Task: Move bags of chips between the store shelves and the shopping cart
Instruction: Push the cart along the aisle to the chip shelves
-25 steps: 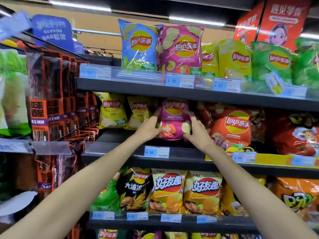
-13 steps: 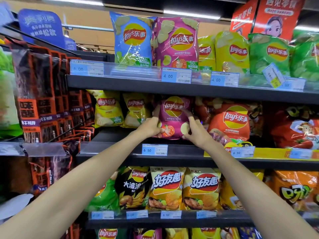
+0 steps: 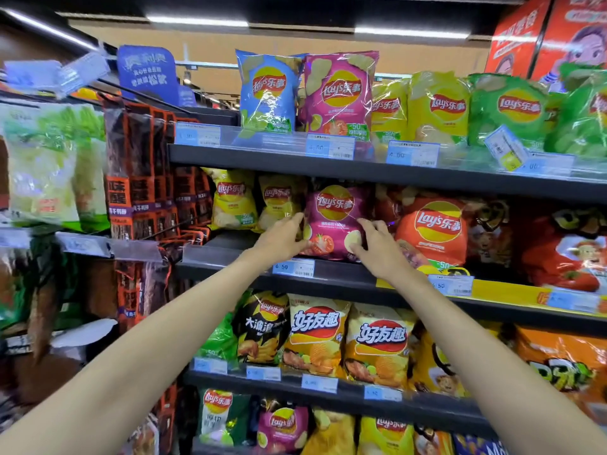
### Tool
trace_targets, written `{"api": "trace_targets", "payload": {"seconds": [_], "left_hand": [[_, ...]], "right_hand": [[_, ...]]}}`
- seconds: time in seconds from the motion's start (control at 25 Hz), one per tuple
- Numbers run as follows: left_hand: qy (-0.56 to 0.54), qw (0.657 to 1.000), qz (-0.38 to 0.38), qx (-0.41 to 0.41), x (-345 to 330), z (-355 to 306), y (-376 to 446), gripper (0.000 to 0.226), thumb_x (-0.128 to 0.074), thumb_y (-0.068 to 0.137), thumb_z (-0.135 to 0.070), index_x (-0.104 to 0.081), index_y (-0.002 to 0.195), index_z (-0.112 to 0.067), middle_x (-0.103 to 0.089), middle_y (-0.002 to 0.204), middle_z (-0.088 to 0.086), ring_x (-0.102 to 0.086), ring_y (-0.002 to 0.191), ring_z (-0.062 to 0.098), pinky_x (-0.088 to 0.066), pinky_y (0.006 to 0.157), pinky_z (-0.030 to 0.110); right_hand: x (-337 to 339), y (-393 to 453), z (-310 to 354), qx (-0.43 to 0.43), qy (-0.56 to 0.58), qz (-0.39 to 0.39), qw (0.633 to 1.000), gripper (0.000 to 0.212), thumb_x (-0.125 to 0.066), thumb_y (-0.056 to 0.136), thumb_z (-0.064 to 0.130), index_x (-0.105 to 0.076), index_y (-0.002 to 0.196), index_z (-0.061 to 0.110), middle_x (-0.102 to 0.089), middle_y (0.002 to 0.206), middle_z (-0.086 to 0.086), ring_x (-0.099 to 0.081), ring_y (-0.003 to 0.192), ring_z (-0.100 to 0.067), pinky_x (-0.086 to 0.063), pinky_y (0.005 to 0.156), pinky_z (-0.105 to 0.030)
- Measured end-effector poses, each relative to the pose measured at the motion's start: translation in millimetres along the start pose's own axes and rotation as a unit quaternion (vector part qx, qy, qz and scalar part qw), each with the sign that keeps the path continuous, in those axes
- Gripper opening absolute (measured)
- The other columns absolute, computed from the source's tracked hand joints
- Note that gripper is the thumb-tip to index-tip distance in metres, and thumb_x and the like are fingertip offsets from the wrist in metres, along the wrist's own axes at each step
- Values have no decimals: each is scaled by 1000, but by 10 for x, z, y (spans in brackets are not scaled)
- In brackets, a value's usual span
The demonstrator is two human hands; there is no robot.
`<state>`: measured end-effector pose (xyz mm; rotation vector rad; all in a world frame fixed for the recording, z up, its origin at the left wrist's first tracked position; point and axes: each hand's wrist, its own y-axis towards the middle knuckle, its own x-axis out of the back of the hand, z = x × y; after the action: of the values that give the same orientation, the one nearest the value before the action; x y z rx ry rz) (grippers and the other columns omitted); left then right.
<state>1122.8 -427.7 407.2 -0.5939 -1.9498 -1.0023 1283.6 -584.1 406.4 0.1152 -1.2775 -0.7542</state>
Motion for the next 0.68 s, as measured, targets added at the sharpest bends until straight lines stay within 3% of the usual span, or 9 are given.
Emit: {"api": "trace_targets", "payload": {"seconds": [0.12,0.36,0.52,0.68], "left_hand": [[39,999,-33,11,47,-41,-386,60,-60,96,-35,-35,149,-21,-48,144,10,-47,130,34,-46,99,51],[122,989,-69,52,81,-19,-1493,53,-61,94,-29,-43,143,-22,-53,132,7,-54,119,31,-53,83,45],[172,975,-48,134,143,172,-2462,46,-60,93,-24,-47,138,-23,-54,124,4,-55,113,28,-53,75,42],[226,949,-34,216,334,373,-3442,40,-54,97,-30,-48,137,-24,-56,123,0,-56,108,24,-53,69,38]], "right_hand": [[80,-204,78,71,12,-6,997,51,-55,98,23,-39,146,13,-43,137,-12,-50,123,-35,-44,101,-43],[-148,-822,472,192,34,68,979,38,-52,100,28,-44,136,19,-46,137,-6,-48,123,-29,-43,91,-39],[-535,-1330,977,270,30,150,951,39,-51,100,29,-44,137,18,-49,131,-7,-50,119,-31,-44,87,-39],[-810,-1773,1561,353,47,181,917,41,-51,100,29,-44,137,12,-50,130,-8,-51,119,-31,-45,91,-39]]}}
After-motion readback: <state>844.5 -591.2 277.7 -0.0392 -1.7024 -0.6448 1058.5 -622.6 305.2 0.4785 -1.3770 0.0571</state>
